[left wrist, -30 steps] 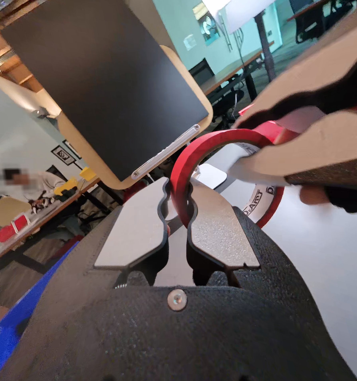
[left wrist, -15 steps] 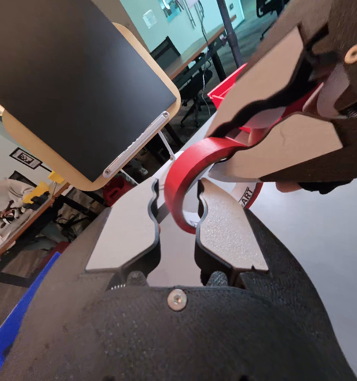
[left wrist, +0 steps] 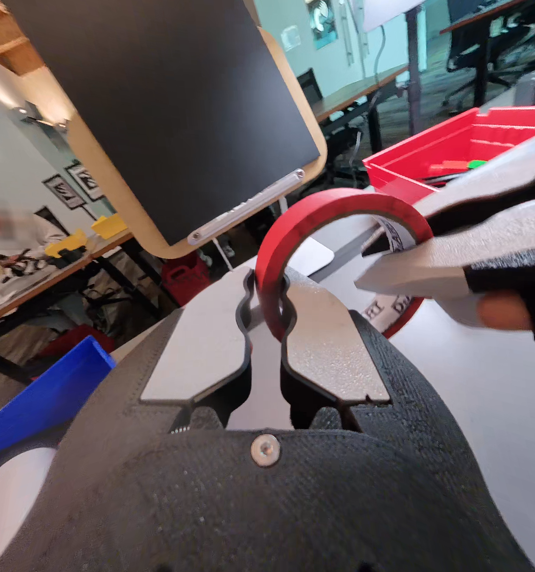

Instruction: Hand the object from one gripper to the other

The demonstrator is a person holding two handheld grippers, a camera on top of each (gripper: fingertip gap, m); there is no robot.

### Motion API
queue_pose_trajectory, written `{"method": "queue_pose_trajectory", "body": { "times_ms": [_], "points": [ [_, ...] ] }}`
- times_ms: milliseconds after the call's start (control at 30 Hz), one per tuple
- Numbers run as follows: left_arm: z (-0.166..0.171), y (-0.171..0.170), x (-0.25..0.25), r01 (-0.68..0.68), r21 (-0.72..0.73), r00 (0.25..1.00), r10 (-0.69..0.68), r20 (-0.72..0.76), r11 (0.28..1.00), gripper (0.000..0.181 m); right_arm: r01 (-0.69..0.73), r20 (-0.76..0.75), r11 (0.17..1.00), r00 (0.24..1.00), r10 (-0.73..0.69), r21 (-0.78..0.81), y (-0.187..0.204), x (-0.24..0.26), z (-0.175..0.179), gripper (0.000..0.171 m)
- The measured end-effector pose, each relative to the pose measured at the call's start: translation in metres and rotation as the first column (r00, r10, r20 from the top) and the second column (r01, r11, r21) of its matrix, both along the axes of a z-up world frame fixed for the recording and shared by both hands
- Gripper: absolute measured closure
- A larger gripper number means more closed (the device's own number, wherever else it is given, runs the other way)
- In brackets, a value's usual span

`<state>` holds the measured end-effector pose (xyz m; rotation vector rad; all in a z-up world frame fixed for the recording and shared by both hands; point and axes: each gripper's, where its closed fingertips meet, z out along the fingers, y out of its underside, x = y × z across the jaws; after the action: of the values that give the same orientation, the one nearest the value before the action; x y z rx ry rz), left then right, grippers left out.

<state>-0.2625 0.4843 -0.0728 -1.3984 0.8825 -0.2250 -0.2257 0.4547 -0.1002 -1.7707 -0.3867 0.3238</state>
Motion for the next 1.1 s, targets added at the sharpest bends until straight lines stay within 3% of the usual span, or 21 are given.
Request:
{"method": "queue_pose_trajectory", "body": {
  "times_ms": [100, 200, 300, 400, 533, 667, 800, 867, 933, 1000, 1100],
  "points": [
    [0.001, -0.008, 0.008, 0.068, -0.014, 0.998, -0.068, -0.016, 0.998, 0.146, 0.026, 0.094, 0.999, 0.995, -0.029, 0.03, 0.001, 0.016, 0.006, 0.146],
    [0.001, -0.018, 0.016, 0.102, 0.026, 0.991, -0.099, -0.095, 0.994, 0.138, 0.02, 0.337, 0.998, 0.941, -0.039, 0.06, -0.001, 0.026, 0.004, 0.146],
    [-0.009, -0.025, 0.023, 0.127, 0.083, 0.974, -0.108, -0.201, 0.988, 0.147, 0.003, 0.511, 0.997, 0.859, -0.039, 0.071, -0.003, 0.024, -0.002, 0.146],
    [-0.012, -0.03, 0.027, 0.155, 0.096, 0.969, -0.133, -0.209, 0.983, 0.167, -0.011, 0.573, 0.994, 0.818, -0.054, 0.11, -0.006, 0.021, 0.003, 0.146],
    [0.0, -0.024, 0.019, 0.075, 0.135, 0.984, -0.051, -0.172, 0.988, 0.171, 0.029, 0.407, 0.986, 0.909, -0.095, 0.166, -0.005, 0.024, 0.022, 0.142],
    [0.003, -0.003, -0.002, -0.027, 0.058, 0.997, 0.031, -0.076, 0.998, 0.171, 0.033, 0.13, 0.999, 0.991, -0.038, 0.042, 0.001, 0.016, 0.008, 0.122],
    [0.002, 0.001, -0.005, -0.031, 0.02, 0.999, 0.031, -0.029, 0.999, 0.171, 0.009, -0.044, 0.999, 0.999, -0.011, -0.041, 0.006, 0.002, -0.012, 0.139],
    [-0.001, -0.002, 0.0, 0.01, -0.015, 1.0, -0.01, -0.028, 1.0, 0.159, 0.017, -0.046, 0.999, 0.999, -0.019, -0.035, 0.008, 0.011, -0.008, 0.143],
    [0.001, -0.007, 0.005, 0.046, -0.007, 0.998, -0.046, -0.043, 0.999, 0.148, 0.031, 0.017, 0.999, 0.999, -0.031, -0.028, 0.009, 0.025, -0.003, 0.144],
    [-0.002, -0.013, 0.01, 0.063, 0.013, 0.993, -0.062, -0.098, 0.998, 0.142, 0.025, 0.192, 0.999, 0.981, -0.019, -0.03, 0.008, 0.035, -0.007, 0.144],
    [-0.017, -0.022, 0.022, 0.105, 0.034, 0.973, -0.096, -0.211, 0.994, 0.142, -0.001, 0.472, 1.0, 0.882, -0.011, 0.026, 0.005, 0.039, -0.011, 0.144]
  ]
}}
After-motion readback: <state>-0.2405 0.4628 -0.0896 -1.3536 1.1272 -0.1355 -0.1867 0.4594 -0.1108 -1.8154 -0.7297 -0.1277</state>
